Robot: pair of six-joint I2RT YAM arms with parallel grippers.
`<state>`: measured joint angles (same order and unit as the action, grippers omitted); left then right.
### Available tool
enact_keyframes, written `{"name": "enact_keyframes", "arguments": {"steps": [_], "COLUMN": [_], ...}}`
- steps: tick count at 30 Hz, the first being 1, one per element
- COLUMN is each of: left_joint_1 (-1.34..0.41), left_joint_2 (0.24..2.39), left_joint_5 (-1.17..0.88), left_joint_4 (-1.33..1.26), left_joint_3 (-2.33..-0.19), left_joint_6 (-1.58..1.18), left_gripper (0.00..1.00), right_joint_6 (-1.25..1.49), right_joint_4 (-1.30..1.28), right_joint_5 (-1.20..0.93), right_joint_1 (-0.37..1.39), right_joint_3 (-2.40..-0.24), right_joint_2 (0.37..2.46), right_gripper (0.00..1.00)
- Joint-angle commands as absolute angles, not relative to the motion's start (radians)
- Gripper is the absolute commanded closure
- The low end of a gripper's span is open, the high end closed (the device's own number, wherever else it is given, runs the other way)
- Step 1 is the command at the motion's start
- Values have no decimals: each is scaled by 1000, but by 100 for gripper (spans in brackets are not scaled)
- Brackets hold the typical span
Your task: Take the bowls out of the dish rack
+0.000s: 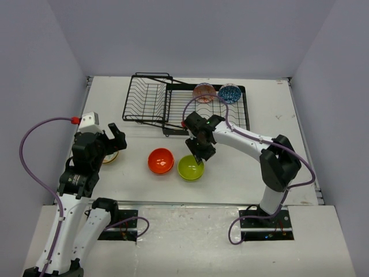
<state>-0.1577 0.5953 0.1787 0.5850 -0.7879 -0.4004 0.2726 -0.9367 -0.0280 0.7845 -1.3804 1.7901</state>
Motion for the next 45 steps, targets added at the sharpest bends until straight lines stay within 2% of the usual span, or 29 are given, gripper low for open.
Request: {"name": "enact_keyframes", "arguments": {"steps": [1,4,5,8,12,14,15,18,20,25,30,32,36,37,41,45], "left_joint_1": [-163,-163,-163,-163,-163,-163,-163,-163,-163,-163,-163,-163,-163,-163,-163,-163], "left_joint_2": [589,589,591,588,571,565,563,561,557,554,563,571,580,580,581,588], "left_joint_5": [183,184,184,189,204,213,216,230,233,230,215,204,193,192,184,178], "left_joint_4": [549,551,551,552,557,557,560,566,566,568,560,558,557,555,554,551], "left_joint_3": [-796,-796,-796,-798,-798,-796,-796,-799,-799,-801,-801,-799,-801,-799,-801,-799], "left_joint_6": [-388,-388,-388,-388,-394,-397,-397,-403,-405,-405,-399,-396,-393,-391,-388,-387], "left_gripper": [0,0,0,0,0,0,0,0,0,0,0,0,0,0,0,0], "right_joint_6": [279,281,275,214,19,-177,-331,-669,-779,-914,-1024,-1061,-1095,-1100,-1121,-1135], "right_joint_4": [-939,-948,-948,-914,-674,-574,-425,-67,88,123,219,317,341,345,437,486], "right_joint_5": [-11,64,86,187,409,500,565,604,557,494,488,482,462,459,471,483], "right_joint_1": [782,772,762,721,672,658,654,632,614,545,509,499,492,491,492,492], "right_joint_3": [-1377,-1387,-1391,-1428,-1437,-1443,-1434,-1387,-1402,-1636,-1759,-1770,-1815,-1822,-1822,-1809], "right_joint_2": [1706,1638,1622,1575,1572,1618,1656,1724,1807,2026,2230,2287,2365,2376,2404,2408], "right_gripper": [56,50,43,39,28,25,25,22,21,20,23,29,41,46,90,99]}}
